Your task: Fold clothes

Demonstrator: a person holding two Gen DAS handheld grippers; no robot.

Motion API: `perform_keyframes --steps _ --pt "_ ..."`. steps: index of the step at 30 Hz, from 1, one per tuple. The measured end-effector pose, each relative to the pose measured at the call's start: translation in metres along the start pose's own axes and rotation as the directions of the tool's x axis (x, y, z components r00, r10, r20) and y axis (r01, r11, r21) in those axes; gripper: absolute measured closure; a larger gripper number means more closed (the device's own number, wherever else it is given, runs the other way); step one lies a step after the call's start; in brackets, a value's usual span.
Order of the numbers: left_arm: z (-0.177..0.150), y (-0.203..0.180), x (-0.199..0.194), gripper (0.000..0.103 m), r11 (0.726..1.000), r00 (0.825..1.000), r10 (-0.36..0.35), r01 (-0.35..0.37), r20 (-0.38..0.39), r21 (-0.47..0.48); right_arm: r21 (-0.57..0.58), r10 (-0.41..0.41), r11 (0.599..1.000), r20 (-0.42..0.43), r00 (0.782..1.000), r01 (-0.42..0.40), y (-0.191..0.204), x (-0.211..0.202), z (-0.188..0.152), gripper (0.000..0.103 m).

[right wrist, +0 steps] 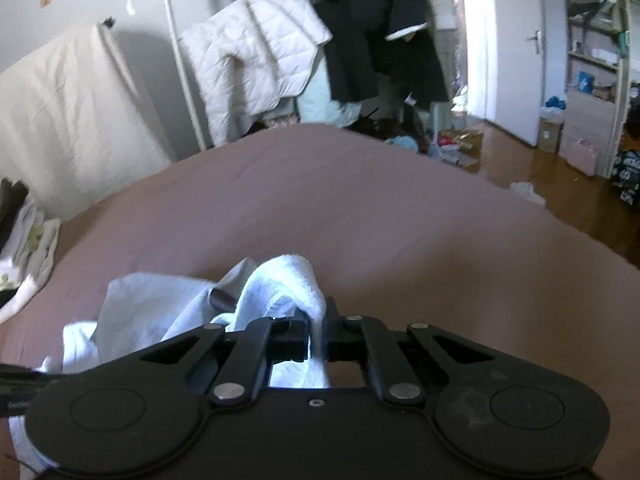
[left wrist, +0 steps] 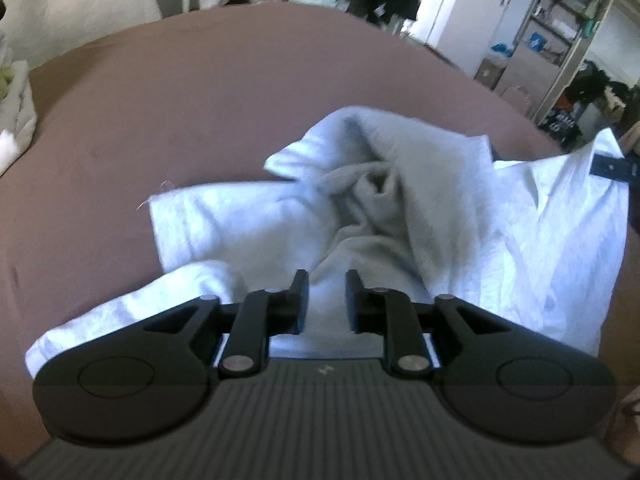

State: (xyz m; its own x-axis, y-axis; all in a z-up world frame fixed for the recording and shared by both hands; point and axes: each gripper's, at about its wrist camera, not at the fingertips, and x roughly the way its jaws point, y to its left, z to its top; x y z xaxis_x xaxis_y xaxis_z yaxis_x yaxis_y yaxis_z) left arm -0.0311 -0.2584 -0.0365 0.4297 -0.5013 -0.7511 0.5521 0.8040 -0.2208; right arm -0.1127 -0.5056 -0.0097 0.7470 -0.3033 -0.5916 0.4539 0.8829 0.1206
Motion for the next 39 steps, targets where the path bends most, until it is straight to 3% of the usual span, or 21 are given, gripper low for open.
perform_keyframes --steps 4,8,14,18,21,26,29,34,37,39 --pt "0.007 -0.011 -0.006 0.071 0.999 0.999 -0.012 0.01 0.052 0.031 -0.018 -0.084 0.996 0.09 0.992 0.086 -0.011 -0.012 0.006 0.099" --pt "0.016 -0.029 -0.008 0.061 0.998 0.997 -0.019 0.015 0.074 0.059 0.019 -0.161 0.987 0.2 0.966 0.161 -0.028 -0.032 0.016 0.099" --pt "0.03 -0.057 0.007 0.061 0.996 0.998 -0.042 0.037 0.052 0.078 0.088 -0.256 0.967 0.28 0.925 0.241 -0.059 -0.054 0.028 0.099" --pt "0.039 -0.072 0.022 0.052 0.996 0.997 -0.067 0.065 0.035 0.066 0.173 -0.204 0.972 0.267 0.942 0.162 -0.085 -0.054 0.028 0.099" --pt "0.04 -0.086 0.033 0.046 0.995 0.998 -0.065 0.063 0.022 0.083 0.195 -0.204 0.969 0.266 0.942 0.154 -0.096 -0.049 0.028 0.099" --pt "0.039 -0.097 0.049 0.045 0.996 1.0 -0.007 0.007 0.002 0.091 0.13 -0.222 0.974 0.355 0.908 0.187 -0.094 -0.057 0.025 0.099" --pt "0.036 -0.096 0.054 0.042 0.996 0.999 0.032 -0.032 -0.009 0.078 0.152 -0.229 0.97 0.312 0.922 0.189 -0.106 -0.045 0.025 0.099" --pt "0.028 -0.092 0.063 0.041 0.994 0.995 0.089 -0.086 -0.043 0.064 0.306 -0.281 0.916 0.031 0.959 0.259 -0.14 -0.003 0.014 0.092" --pt "0.023 -0.088 0.06 0.041 0.994 0.994 0.106 -0.104 -0.043 0.029 0.392 -0.269 0.881 -0.043 0.962 0.264 -0.154 0.004 0.008 0.087" --pt "0.018 -0.084 0.051 0.041 0.992 0.992 0.122 -0.123 -0.007 -0.022 0.371 -0.289 0.88 -0.078 0.954 0.297 -0.152 0.004 0.006 0.082"
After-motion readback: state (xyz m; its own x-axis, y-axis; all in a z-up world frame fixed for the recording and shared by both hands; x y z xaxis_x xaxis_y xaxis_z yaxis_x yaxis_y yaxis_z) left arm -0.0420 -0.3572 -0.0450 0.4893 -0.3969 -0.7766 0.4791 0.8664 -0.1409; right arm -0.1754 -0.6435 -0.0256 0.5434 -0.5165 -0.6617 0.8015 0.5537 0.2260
